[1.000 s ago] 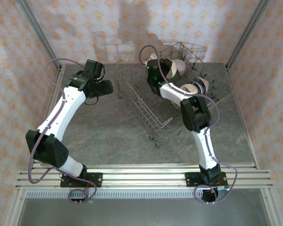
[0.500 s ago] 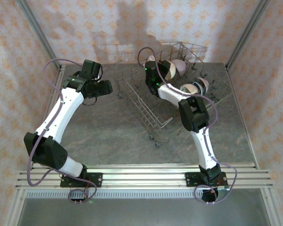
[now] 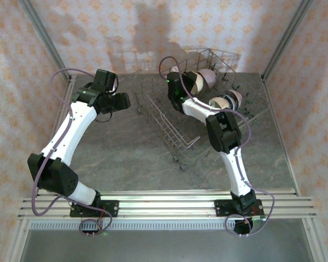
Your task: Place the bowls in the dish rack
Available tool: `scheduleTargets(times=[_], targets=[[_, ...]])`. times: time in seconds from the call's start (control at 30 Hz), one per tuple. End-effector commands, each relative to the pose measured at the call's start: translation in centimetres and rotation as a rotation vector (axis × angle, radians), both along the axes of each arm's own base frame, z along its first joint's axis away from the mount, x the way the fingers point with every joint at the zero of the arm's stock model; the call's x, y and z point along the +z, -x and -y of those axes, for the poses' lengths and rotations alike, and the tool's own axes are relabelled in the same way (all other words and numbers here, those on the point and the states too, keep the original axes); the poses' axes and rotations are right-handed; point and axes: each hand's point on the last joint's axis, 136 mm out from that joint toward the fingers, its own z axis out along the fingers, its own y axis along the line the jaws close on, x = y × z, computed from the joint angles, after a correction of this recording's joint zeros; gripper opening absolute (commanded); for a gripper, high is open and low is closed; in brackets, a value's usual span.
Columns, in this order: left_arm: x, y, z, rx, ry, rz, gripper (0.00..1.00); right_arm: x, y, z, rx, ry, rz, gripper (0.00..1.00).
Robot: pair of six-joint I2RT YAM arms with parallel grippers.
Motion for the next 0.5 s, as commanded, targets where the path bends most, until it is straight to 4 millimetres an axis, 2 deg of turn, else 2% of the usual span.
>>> scheduleTargets(times=[0.0,0.47], targets=[[1.28,-0.12,-0.23,0.002,0.001,0.038,0.66,-2.30,-0.20,-1.94,0.062,-0.012,-0.040,0.02],[1.04,-0.13,-0.15,0.003,0.006,0.033,0.66,-3.29,-0.36,-2.45,0.061,-0.057,-0.040,0.05]])
